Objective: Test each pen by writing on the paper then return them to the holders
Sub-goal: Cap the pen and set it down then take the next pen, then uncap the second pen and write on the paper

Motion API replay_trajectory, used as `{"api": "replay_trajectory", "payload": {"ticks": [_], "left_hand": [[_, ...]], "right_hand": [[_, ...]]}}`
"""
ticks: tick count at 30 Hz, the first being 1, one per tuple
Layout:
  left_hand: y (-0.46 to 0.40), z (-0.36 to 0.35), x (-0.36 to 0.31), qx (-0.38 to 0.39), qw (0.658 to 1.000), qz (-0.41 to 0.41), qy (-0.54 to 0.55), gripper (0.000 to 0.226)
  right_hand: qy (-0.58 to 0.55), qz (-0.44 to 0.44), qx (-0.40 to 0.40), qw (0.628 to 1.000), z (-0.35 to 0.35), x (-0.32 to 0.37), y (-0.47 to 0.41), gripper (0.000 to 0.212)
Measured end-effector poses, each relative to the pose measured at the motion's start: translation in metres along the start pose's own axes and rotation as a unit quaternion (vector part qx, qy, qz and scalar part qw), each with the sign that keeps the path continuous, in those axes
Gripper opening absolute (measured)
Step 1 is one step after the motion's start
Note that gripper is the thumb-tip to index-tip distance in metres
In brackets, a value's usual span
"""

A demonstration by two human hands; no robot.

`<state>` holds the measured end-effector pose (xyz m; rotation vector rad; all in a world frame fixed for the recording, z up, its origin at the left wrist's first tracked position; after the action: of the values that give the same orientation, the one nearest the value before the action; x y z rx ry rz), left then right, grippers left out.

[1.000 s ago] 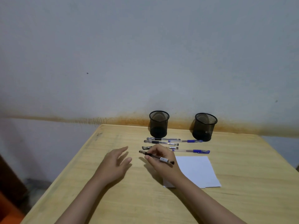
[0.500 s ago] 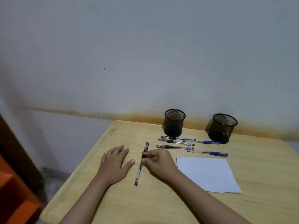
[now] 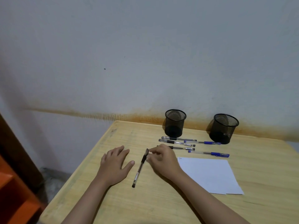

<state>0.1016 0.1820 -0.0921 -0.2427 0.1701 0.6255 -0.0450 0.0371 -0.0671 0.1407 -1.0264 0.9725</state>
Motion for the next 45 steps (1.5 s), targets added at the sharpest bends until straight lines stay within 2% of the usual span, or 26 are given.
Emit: {"api": "replay_trajectory", "payload": {"ticks": [2,4,9,14,21,23,27,30,32,35,39,41,43,45], "left_hand": [[0.000,0.000,0.000,-0.002,1.000,0.000,0.004,0.081],[0.000,0.000,-0.001,-0.002,1.000,0.000,0.002,0.080],[0.000,0.000,-0.002,-0.009,1.000,0.002,0.002,0.079],[0.002,0.005,-0.004,0.000,1.000,0.004,0.017,0.078],[0.007,0.018,-0.008,-0.002,0.996,0.015,0.089,0.080],[0.011,0.025,-0.021,-0.019,0.985,0.006,0.172,0.070],[0.016,0.049,-0.085,-0.049,0.937,-0.032,0.344,0.045],[0.012,0.054,-0.129,-0.052,0.929,-0.158,0.331,0.038],[0.008,0.052,-0.145,-0.058,0.934,-0.188,0.299,0.034],[0.002,0.047,-0.159,-0.102,0.937,-0.173,0.285,0.023],[-0.002,0.045,-0.172,-0.151,0.931,-0.155,0.294,0.012],[0.000,0.044,-0.175,-0.144,0.926,-0.121,0.327,0.011],[0.000,0.042,-0.176,-0.122,0.918,-0.077,0.369,0.014],[-0.001,0.039,-0.178,-0.102,0.913,-0.063,0.389,0.014]], "right_hand": [[0.033,-0.012,-0.060,0.998,0.020,-0.010,-0.007,0.026],[0.110,-0.024,-0.086,0.990,0.041,-0.019,-0.013,0.028],[0.278,-0.025,-0.010,0.960,0.061,-0.036,-0.024,0.028],[0.308,0.028,0.021,0.951,0.062,-0.036,-0.029,0.025],[0.207,0.123,-0.026,0.970,0.089,-0.013,-0.009,0.012],[0.207,0.145,-0.032,0.967,0.097,-0.008,0.001,0.013],[0.204,0.152,-0.052,0.966,0.110,-0.004,0.012,0.013],[0.201,0.154,-0.058,0.966,0.118,-0.003,0.020,0.014],[0.208,0.152,-0.059,0.965,0.125,-0.003,0.026,0.015],[0.231,0.171,-0.072,0.955,0.136,-0.005,0.036,0.015],[0.205,0.269,-0.172,0.925,0.146,-0.003,0.057,0.016],[0.172,0.292,-0.214,0.916,0.144,-0.001,0.068,0.013],[0.108,0.244,-0.230,0.936,0.140,-0.003,0.075,0.012],[0.004,0.116,-0.237,0.965,0.136,-0.010,0.077,0.018]]}}
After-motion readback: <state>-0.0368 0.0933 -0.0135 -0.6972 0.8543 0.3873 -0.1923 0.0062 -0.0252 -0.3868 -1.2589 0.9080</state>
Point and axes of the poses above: each hand's wrist, its own y-axis away from the middle knuckle, its own z-axis out of the back of the hand, x = y × z, the point moved 3 cm from there along -y, towards the middle knuckle, and after that the axes turned 6 degrees about -y, right-handed, at the moved point
